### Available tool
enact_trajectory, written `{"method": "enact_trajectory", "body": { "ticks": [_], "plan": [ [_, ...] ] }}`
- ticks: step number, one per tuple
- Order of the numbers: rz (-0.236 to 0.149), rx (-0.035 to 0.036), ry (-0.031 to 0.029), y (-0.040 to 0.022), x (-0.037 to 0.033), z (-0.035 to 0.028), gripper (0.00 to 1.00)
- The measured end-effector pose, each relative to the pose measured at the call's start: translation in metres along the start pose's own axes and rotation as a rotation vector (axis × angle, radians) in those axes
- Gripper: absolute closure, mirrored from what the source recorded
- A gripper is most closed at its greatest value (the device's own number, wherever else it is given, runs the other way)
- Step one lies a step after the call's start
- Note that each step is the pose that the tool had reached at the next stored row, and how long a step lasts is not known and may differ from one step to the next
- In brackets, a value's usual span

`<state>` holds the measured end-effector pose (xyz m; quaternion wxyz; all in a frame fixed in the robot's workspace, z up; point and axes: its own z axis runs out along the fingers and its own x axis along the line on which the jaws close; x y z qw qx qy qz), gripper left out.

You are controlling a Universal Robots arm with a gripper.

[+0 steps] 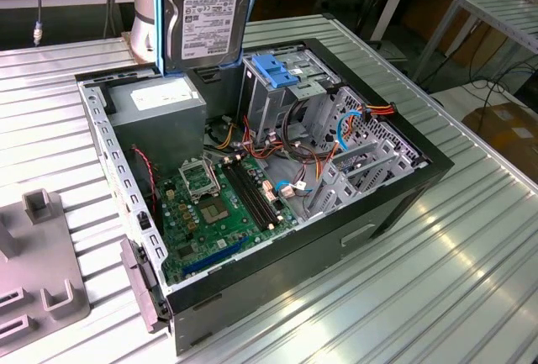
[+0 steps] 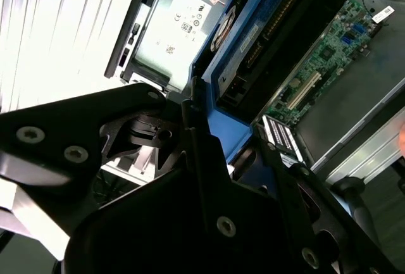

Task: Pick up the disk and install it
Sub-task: 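Insert the disk into the insertion slot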

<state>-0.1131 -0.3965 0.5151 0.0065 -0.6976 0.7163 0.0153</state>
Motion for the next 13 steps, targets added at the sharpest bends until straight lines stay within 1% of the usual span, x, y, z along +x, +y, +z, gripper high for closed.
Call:
{"method": "enact_trajectory", "body": {
  "ticks": [13],
  "plan": [
    [0.000, 0.0001, -0.0001, -0.0003, 0.0122, -0.0003, 0.63]
  ]
}}
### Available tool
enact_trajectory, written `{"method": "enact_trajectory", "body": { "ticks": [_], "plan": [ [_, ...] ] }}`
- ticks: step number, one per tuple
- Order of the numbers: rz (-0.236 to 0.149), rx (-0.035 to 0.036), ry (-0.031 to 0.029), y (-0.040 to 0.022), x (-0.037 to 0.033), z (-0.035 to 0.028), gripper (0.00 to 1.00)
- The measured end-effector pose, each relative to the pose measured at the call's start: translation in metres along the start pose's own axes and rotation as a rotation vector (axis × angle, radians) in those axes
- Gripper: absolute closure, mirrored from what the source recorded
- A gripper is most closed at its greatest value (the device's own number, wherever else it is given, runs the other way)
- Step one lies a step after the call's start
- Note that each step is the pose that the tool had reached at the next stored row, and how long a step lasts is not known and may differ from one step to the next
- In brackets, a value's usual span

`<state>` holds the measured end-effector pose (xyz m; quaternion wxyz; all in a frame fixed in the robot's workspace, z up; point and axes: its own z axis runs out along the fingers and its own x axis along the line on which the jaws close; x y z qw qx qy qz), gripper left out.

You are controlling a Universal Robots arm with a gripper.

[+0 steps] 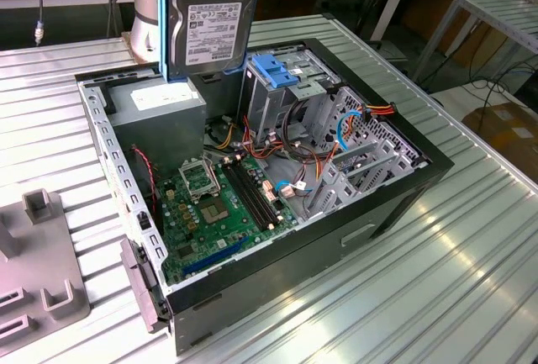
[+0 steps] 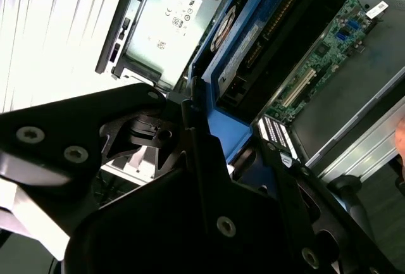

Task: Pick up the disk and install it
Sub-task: 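Insert the disk into the insertion slot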

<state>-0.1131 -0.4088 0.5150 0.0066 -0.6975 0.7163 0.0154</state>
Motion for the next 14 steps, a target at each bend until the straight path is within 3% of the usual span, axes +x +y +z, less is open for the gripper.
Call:
{"method": "enact_trajectory", "body": {
  "ticks": [14],
  "plan": [
    [0.000, -0.0001, 0.0001, -0.0004, 0.0124, -0.0004, 0.63]
  ]
}}
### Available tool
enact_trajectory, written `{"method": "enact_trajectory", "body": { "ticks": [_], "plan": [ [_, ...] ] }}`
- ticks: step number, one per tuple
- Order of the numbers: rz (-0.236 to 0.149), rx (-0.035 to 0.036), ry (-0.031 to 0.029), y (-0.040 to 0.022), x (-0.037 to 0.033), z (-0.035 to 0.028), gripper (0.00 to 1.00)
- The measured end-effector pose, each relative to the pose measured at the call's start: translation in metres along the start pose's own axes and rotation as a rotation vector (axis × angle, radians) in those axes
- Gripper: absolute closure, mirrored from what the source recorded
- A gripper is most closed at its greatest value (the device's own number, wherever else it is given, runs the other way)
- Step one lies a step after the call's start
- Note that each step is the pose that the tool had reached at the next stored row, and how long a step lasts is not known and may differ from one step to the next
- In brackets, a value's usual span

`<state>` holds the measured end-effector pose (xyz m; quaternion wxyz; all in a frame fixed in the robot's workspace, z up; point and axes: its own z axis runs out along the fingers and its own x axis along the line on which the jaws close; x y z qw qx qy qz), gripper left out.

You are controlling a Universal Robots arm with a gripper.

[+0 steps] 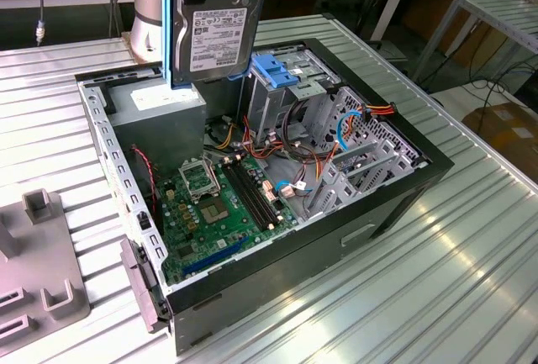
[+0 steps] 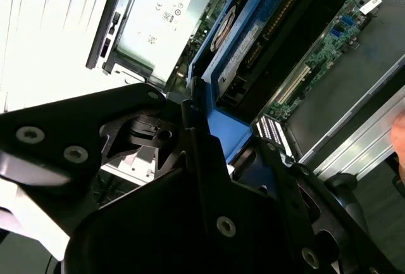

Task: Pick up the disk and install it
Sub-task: 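Insert the disk into the insertion slot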

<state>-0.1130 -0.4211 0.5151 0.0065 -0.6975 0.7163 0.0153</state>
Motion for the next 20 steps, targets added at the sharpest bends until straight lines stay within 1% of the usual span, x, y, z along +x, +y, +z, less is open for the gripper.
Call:
{"method": "enact_trajectory", "body": {
  "ticks": [7, 14, 20],
  "plan": [
    [0.000, 0.0000, 0.0000, -0.0002, 0.0066, -0.0002, 0.63],
    [0.000, 0.0000, 0.0000, -0.0005, 0.0117, -0.0004, 0.63],
    [0.000, 0.0000, 0.0000, -0.0008, 0.0190, -0.0006, 0.63]
  ]
}}
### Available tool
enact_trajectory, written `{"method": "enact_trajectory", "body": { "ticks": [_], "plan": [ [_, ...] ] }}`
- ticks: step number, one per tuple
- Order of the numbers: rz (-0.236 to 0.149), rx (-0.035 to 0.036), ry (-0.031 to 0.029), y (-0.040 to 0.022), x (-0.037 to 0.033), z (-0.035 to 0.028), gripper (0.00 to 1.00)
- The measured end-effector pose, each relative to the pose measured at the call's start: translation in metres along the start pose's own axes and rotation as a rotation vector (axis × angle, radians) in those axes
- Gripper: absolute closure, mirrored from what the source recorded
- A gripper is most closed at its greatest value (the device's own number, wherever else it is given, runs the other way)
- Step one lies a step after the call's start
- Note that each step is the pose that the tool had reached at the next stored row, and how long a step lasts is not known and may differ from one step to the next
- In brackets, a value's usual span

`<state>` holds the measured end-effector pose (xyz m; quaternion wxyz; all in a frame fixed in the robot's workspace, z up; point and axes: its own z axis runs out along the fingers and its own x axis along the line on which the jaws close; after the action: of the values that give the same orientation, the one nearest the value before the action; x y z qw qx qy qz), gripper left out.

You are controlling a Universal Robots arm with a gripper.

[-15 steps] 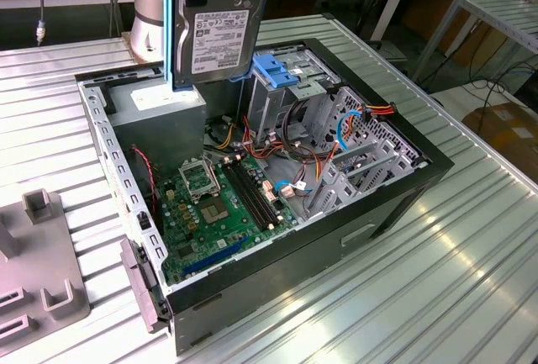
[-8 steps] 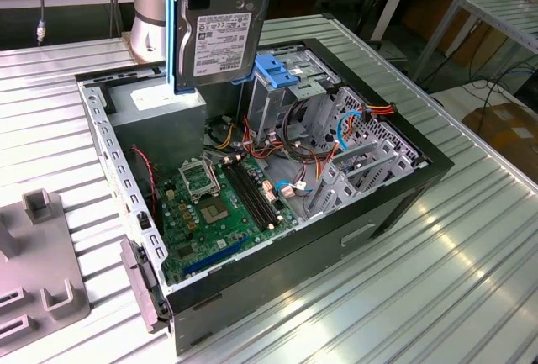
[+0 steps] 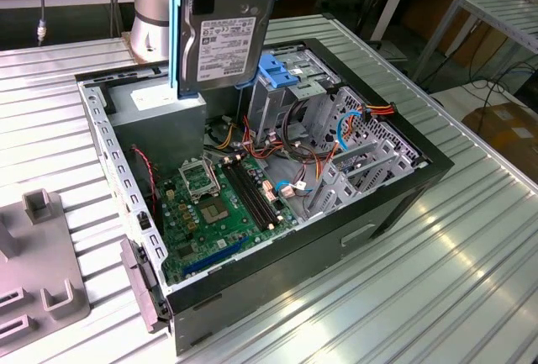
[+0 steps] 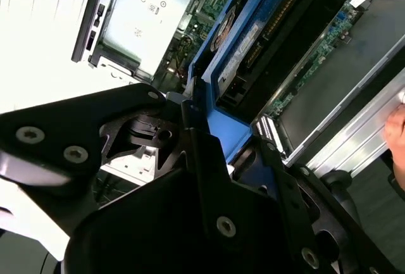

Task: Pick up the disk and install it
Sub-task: 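Insert the disk into the insertion slot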

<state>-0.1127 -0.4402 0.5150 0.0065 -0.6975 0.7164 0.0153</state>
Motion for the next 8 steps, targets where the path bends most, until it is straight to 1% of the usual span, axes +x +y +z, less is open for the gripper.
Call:
{"method": "enact_trajectory", "body": {
  "ticks": [6, 8],
  "plan": [
    [0.000, 0.0000, 0.0000, -0.0005, 0.0063, -0.0002, 0.63],
    [0.000, 0.0000, 0.0000, -0.0009, 0.0095, -0.0003, 0.63]
  ]
}}
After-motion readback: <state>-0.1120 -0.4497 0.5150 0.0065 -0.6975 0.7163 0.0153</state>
